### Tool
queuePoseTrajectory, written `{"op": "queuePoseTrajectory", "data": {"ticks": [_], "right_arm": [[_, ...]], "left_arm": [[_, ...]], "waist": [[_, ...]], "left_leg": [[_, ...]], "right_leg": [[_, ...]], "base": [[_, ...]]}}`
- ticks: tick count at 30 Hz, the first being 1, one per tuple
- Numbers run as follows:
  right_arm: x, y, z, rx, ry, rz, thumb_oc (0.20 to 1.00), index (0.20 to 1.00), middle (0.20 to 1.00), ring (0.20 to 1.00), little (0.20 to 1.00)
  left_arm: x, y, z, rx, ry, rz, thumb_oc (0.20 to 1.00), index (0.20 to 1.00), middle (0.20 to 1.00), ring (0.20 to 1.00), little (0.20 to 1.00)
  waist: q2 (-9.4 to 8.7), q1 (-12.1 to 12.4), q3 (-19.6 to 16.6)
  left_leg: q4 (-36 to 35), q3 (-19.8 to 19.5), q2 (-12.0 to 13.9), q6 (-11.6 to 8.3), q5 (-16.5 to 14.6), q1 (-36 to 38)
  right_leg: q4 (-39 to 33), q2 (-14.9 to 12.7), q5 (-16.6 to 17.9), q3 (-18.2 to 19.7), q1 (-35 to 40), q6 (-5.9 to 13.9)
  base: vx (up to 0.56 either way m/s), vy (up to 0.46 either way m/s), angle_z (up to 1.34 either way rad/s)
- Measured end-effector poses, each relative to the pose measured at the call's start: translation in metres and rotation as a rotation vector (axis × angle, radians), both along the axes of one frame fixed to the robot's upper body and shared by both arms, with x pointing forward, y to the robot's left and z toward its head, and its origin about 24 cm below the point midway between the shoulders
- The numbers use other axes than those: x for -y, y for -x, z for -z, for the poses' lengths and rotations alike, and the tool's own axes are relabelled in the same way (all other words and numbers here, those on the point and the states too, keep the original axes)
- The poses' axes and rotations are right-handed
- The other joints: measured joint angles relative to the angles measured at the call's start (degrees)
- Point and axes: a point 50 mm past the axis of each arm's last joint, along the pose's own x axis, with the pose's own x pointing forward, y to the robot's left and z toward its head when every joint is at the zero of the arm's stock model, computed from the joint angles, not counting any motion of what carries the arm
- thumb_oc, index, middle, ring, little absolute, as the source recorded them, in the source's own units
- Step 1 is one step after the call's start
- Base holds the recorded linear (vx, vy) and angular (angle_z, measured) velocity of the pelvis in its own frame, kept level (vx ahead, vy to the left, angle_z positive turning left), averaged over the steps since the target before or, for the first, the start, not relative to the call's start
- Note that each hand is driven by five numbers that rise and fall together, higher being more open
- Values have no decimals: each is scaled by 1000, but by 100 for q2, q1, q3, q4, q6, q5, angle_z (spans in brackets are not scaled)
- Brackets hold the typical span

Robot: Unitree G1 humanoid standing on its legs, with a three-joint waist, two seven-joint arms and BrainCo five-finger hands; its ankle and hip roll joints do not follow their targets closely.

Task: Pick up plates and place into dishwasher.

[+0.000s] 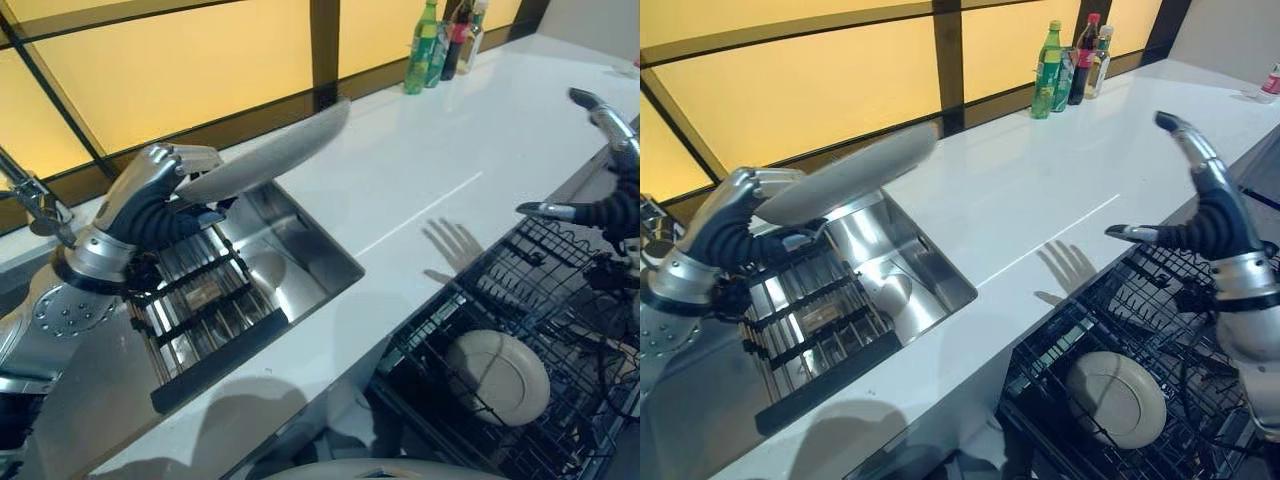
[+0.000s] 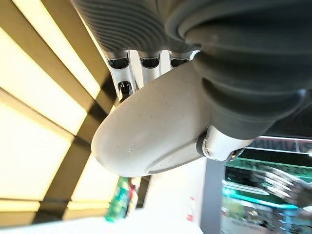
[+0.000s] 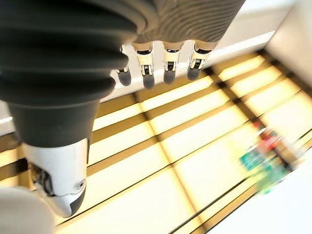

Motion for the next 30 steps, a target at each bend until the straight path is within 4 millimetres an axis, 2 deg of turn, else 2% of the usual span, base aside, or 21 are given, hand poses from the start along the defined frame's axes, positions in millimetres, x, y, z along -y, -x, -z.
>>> {"op": "queuePoseTrajectory", "data": {"ticks": [2, 4, 8, 10, 13, 14, 19, 25, 30], "right_arm": [[-14, -7, 0, -26, 24, -82, 1000, 1000, 1000, 1000, 1000], [-32, -11, 1, -55, 62, -189, 1000, 1000, 1000, 1000, 1000], [-50, -16, 4, -108, 126, -302, 1000, 1000, 1000, 1000, 1000], [-60, -19, 2, -111, 139, -352, 1000, 1000, 1000, 1000, 1000], [-71, -22, -4, -108, 156, -408, 1000, 1000, 1000, 1000, 1000], [-74, -25, -5, -110, 152, -426, 1000, 1000, 1000, 1000, 1000], [-75, -26, -9, -127, 140, -458, 1000, 1000, 1000, 1000, 1000], [-79, -26, -6, -145, 154, -478, 1000, 1000, 1000, 1000, 1000], [-80, -27, -5, -175, 171, -491, 1000, 1000, 1000, 1000, 1000]], "left_arm": [[9, -4, -3, -11, -10, 47, 200, 200, 200, 200, 200], [16, -7, -6, -10, -26, 80, 200, 200, 200, 200, 200], [32, -12, 3, -61, -20, 160, 200, 200, 200, 200, 200], [43, -14, 7, -87, -44, 216, 200, 200, 200, 200, 200], [59, -13, 18, -153, -114, 299, 200, 200, 200, 200, 200], [63, -14, 21, -172, -134, 317, 200, 200, 200, 200, 200], [64, -15, 8, -194, -182, 346, 200, 200, 200, 200, 200], [63, -11, 6, -211, -224, 357, 200, 200, 200, 200, 200], [63, -11, 5, -211, -224, 357, 200, 200, 200, 200, 200]], "waist": [[-5, 86, 10], [-93, 151, -11], [-53, 129, -47], [-33, 117, -43], [-23, 147, -58], [-26, 137, -60], [-70, 136, -89], [-100, 276, -153], [-128, 289, -170]], "left_leg": [[175, -35, -11, 8, -60, -97], [280, -88, -76, 4, -88, -179], [367, -650, -85, 3, -10, -425], [360, -850, -94, 72, 41, -519], [370, -1042, -135, 7, 96, -592], [369, -1040, -140, -81, 153, -588], [331, -1031, -241, -99, 206, -574], [205, -985, -247, -91, 214, -472], [165, -979, -259, -91, 214, -475]], "right_leg": [[325, -47, -60, 4, -147, -13], [316, -52, -295, 105, -140, -40], [94, 339, -418, 433, -6, -217], [72, 497, -438, 563, 47, -280], [1, 553, -459, 561, 133, -329], [-54, 554, -451, 544, 179, -330], [-486, 544, -445, 574, 533, -314], [-748, 560, -430, 581, 757, -339], [-834, 551, -399, 581, 782, -338]], "base": [[29, 1, 8], [68, -94, 16], [34, -106, 62], [-18, -116, 58], [-9, -114, 47], [-13, -125, 45], [-15, -113, 44], [-28, -64, 11], [0, 0, 0]]}}
